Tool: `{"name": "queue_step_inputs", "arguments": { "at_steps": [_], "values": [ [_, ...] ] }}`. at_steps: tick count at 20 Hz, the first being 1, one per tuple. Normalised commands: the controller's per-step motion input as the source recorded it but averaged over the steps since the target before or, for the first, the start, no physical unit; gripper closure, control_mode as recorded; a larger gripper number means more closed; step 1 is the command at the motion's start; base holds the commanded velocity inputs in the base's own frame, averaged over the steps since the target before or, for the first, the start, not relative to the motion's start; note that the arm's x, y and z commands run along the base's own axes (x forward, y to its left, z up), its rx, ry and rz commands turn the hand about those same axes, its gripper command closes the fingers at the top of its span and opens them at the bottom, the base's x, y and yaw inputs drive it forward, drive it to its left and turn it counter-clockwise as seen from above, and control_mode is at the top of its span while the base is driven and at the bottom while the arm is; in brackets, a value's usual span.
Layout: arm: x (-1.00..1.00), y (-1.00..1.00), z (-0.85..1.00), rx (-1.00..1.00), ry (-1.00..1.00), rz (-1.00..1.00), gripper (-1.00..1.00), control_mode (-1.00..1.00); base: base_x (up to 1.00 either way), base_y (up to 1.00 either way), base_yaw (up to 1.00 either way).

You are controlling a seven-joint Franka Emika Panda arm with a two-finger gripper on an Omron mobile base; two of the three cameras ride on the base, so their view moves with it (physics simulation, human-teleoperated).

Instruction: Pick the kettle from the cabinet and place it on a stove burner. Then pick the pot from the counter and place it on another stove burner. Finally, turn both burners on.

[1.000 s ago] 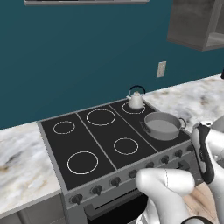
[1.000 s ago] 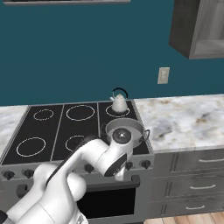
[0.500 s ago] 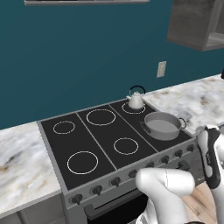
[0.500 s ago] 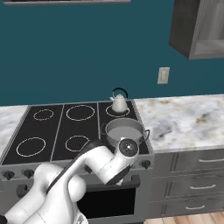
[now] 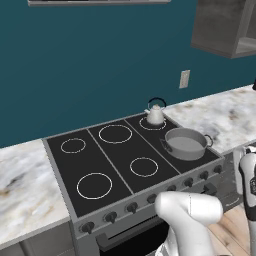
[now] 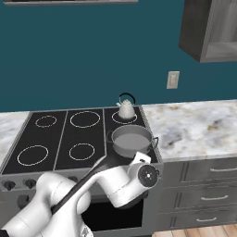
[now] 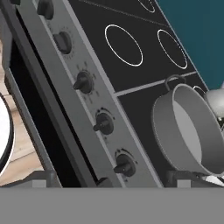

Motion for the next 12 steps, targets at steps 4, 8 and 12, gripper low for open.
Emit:
{"name": "queue_step_inputs", "arguments": {
  "at_steps": [4, 8, 12],
  "values": [
    [-0.04, 0.01, -0.03, 0.08, -0.14, -0.12, -1.00, -1.00, 0.00, 0.00, 0.00],
    [-0.01, 0.02, -0.01, 0.07, -0.04, -0.12, -1.00, -1.00, 0.00, 0.00, 0.00],
    [0.00, 0.00, 0.00, 0.04, 0.00, -0.03, -1.00, -1.00, 0.00, 0.00, 0.00]
  ]
}}
